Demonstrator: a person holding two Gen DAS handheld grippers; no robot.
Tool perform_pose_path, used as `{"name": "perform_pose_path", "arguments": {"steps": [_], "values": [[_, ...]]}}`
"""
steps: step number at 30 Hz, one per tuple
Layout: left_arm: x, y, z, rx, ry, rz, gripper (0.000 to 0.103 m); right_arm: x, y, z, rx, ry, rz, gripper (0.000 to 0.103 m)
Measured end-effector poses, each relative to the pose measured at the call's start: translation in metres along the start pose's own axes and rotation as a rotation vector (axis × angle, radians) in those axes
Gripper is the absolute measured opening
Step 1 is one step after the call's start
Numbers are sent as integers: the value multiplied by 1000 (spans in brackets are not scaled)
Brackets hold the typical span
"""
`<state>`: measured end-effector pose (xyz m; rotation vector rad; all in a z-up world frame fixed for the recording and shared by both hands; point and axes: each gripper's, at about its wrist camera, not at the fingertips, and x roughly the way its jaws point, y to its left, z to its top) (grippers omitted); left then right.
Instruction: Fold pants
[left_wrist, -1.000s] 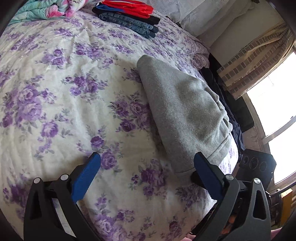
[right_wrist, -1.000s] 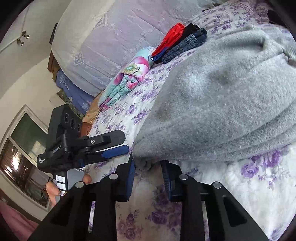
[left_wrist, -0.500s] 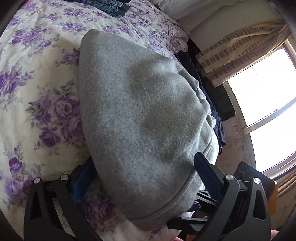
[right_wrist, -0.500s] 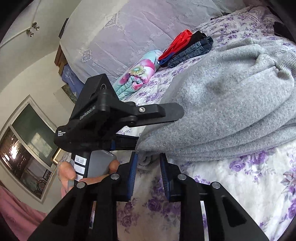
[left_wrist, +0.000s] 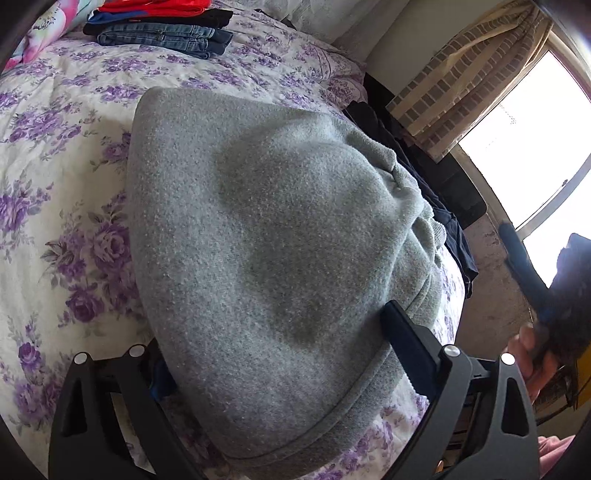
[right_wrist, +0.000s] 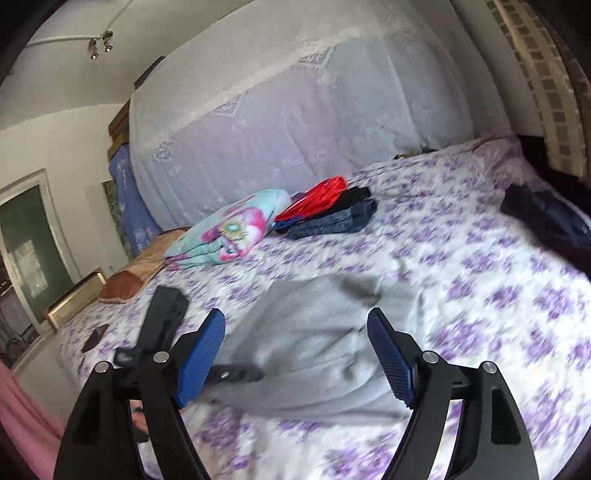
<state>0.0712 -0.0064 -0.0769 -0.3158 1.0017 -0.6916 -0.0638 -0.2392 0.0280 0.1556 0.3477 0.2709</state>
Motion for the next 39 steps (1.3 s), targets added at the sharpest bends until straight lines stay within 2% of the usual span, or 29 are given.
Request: {"name": "perform_pose_path", "arguments": {"steps": [2, 5, 8, 12, 15, 19, 24, 28, 34, 37, 39], "values": [[1, -1, -1, 10, -9, 3, 93, 25, -24, 16, 6, 42, -71, 83], [1, -2, -2, 22, -20, 9, 94, 72, -70, 24, 108, 206, -78, 83], [2, -1, -2, 25, -23, 5, 94, 110, -113, 11, 246, 384, 57, 83], [3, -2, -3, 33, -28, 8, 95, 137, -154, -20, 504, 495, 336, 83], [4, -2, -2, 33, -30, 5, 96, 146, -156, -29, 518, 494, 463, 83], [5, -1, -1, 32, -30, -1, 96, 160, -141, -26, 463, 525, 490, 85], [7, -1, 1, 31, -31, -5, 97, 170, -129, -23, 415, 523, 462, 82], [7, -2, 1, 40, -32, 2, 98, 164, -132, -28, 458, 520, 466, 72], [8, -4, 2, 49, -32, 16, 97, 159, -125, -29, 498, 498, 421, 70], [4, -9, 1, 62, -39, 45, 96, 150, -114, -27, 488, 476, 383, 65], [-4, -15, -1, 83, -49, 65, 89, 138, -101, -23, 452, 463, 364, 62]]}}
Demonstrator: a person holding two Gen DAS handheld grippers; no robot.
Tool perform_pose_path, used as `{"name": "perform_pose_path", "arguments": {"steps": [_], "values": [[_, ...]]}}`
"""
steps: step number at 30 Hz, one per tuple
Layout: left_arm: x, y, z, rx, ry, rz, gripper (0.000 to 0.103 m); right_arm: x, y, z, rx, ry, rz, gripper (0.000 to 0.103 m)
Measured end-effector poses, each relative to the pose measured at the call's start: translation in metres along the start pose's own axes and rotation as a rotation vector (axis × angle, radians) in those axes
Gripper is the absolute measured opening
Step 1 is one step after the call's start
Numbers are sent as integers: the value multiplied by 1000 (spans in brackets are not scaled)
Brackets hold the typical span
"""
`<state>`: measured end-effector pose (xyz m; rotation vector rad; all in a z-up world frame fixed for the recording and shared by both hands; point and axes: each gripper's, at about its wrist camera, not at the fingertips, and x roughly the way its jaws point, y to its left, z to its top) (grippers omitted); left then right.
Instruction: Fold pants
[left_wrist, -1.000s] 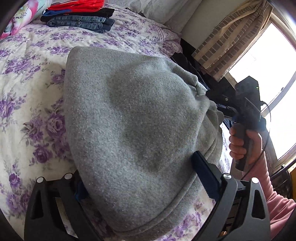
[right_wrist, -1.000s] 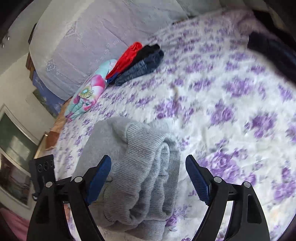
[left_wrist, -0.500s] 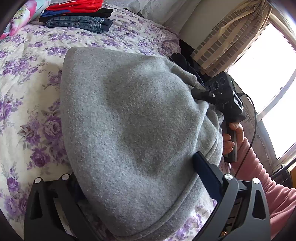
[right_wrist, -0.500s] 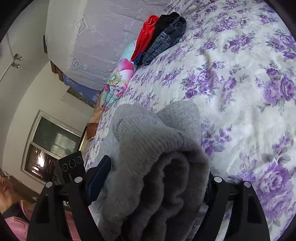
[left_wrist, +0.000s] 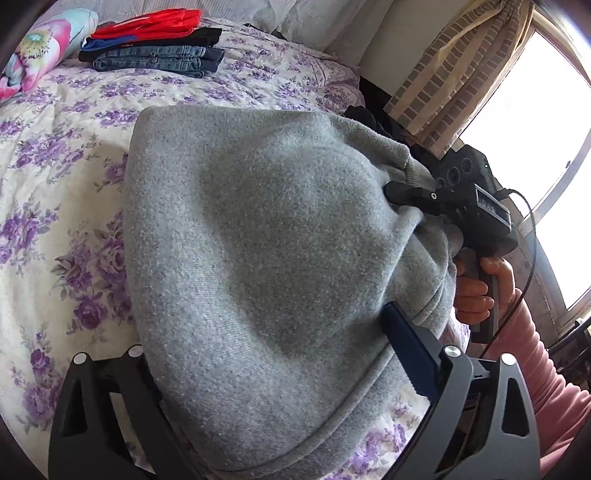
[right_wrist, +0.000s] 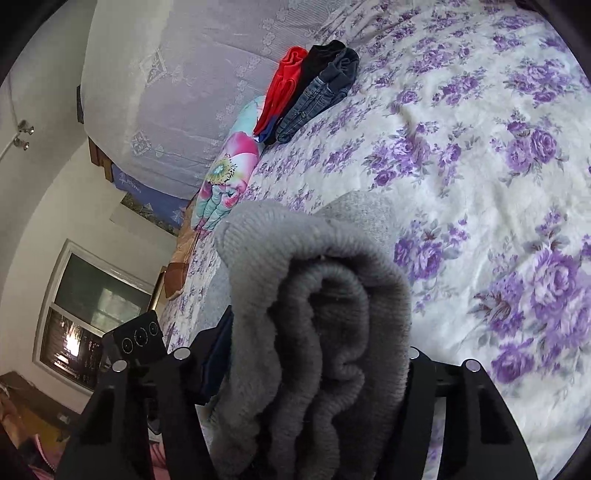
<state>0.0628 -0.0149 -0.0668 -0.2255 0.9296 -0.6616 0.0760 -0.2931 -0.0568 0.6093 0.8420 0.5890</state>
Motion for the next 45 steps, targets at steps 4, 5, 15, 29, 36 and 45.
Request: {"name": "perform_pose_path", "arguments": {"steps": [4, 5, 15, 29, 36, 45], "values": [[-26, -3, -7, 1, -35, 4, 87, -10, 39, -16, -86, -5, 1, 55], [-35, 0, -8, -5, -45, 2, 87, -11, 49, -18, -108, -7, 2, 54], [-122, 34, 75, 136, -221, 171, 86, 46, 137, 91, -285, -48, 126, 53], [-26, 194, 129, -90, -81, 260, 99, 189, 21, 168, -113, -48, 8, 75], [-64, 162, 119, -70, -161, 550, 98, 140, 81, 99, -268, -203, -214, 98], [-100, 122, 69, -88, -246, 653, 98, 125, 135, 0, -371, -283, -337, 99]]}}
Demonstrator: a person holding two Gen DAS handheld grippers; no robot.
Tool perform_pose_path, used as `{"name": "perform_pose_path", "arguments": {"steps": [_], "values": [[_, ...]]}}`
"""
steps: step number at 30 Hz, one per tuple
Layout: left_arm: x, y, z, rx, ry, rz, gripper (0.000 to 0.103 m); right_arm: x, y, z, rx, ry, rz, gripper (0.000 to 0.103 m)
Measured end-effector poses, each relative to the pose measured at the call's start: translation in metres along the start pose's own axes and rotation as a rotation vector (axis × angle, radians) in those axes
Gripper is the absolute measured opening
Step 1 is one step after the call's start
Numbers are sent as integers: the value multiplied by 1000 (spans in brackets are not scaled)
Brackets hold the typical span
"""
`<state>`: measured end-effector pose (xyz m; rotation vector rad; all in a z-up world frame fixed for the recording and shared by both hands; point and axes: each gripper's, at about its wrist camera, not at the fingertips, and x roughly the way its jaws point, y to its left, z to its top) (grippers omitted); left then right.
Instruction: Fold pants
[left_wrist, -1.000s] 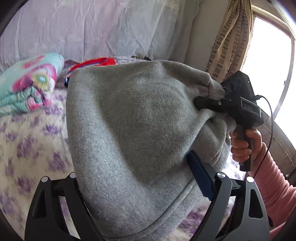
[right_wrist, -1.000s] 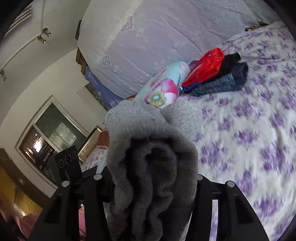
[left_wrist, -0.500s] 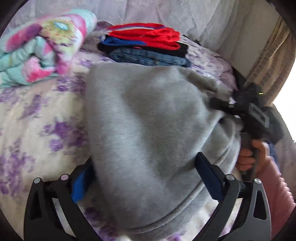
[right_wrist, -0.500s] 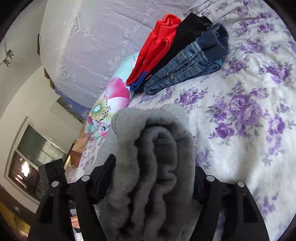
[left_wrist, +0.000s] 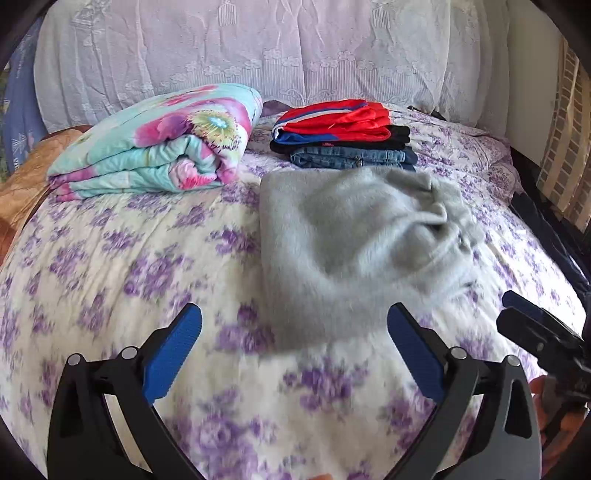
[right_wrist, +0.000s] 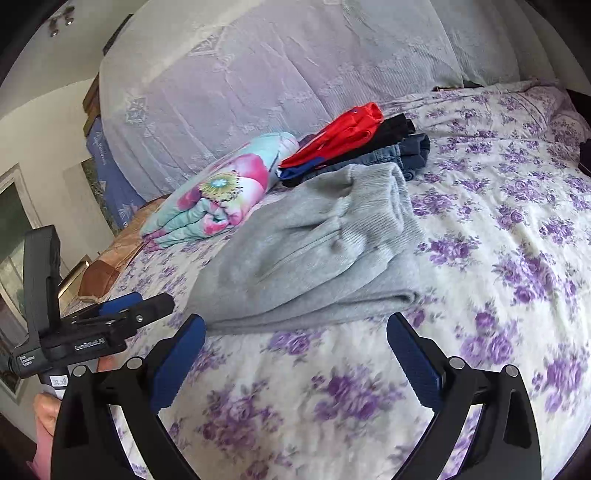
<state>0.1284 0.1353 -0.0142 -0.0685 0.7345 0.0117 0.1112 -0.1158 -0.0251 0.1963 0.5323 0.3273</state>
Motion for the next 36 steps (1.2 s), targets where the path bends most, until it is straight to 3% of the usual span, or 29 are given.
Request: {"name": "perform_pose_path", "arguments": {"steps": [2, 5, 11, 20, 36], "values": [[-6, -1, -11, -2, 2, 39, 98, -10, 12, -9, -43, -18, -83, 99], [-19, -5, -24, 7, -14, 38, 98, -19, 31, -18, -127, -58, -180, 99], [-33, -9, -39, 35, -54, 83, 98, -15, 37, -22, -177, -51, -275, 99], [-34, -3, -43, 18, -48, 47, 98, -13, 38, -25, -194, -41, -315, 99], [-35, -13, -46, 51, -52, 53, 98, -13, 36, -25, -181, -37, -323, 99]]}}
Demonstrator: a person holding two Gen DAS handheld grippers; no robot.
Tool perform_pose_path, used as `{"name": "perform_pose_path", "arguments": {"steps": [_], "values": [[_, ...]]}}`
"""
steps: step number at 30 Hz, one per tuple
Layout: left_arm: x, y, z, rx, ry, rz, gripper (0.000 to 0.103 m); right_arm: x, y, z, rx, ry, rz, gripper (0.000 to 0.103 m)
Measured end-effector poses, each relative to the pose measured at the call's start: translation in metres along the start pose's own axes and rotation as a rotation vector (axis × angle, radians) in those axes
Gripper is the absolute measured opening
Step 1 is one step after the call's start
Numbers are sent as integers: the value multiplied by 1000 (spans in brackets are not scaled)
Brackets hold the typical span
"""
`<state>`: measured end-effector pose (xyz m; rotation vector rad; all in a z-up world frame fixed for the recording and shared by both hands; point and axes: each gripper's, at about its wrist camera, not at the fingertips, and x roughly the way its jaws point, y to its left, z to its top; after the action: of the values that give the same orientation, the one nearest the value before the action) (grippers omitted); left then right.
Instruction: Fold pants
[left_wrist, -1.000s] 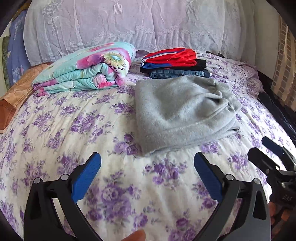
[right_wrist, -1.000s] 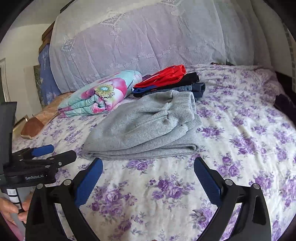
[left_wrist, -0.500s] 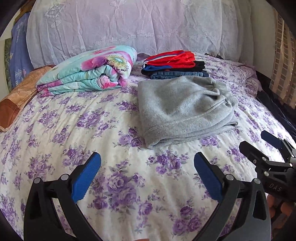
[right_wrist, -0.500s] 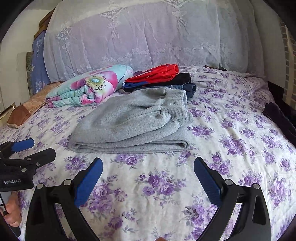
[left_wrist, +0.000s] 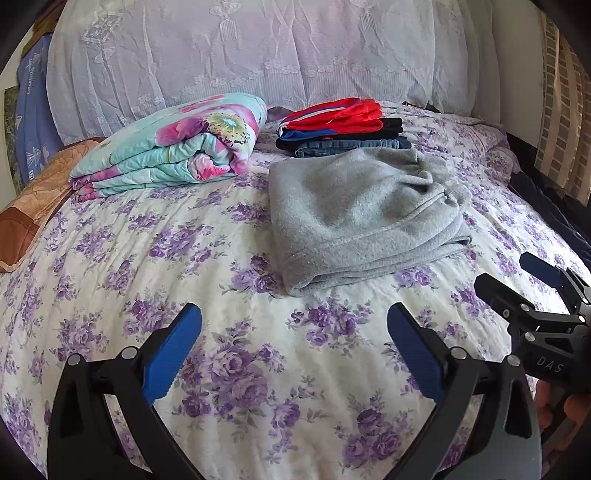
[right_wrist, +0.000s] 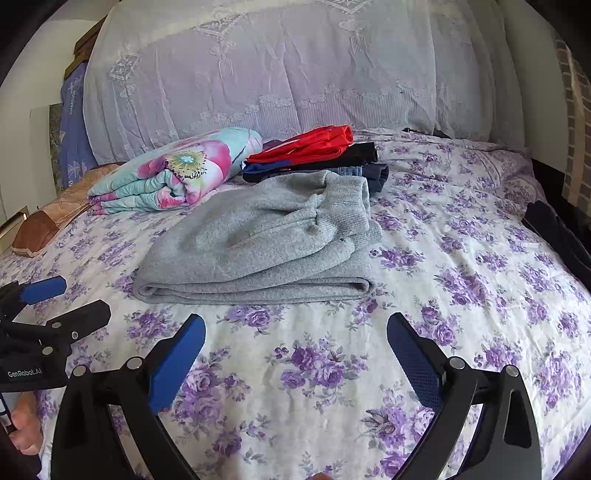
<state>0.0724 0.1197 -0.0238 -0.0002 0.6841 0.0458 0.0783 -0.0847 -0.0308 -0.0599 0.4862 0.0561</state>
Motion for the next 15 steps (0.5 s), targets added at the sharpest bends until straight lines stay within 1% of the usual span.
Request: {"name": "perform_pose_path", "arguments": {"steps": [15], "values": [[0, -2, 0, 22, -6, 1, 98, 0, 1, 0, 0, 1, -1, 99]]}}
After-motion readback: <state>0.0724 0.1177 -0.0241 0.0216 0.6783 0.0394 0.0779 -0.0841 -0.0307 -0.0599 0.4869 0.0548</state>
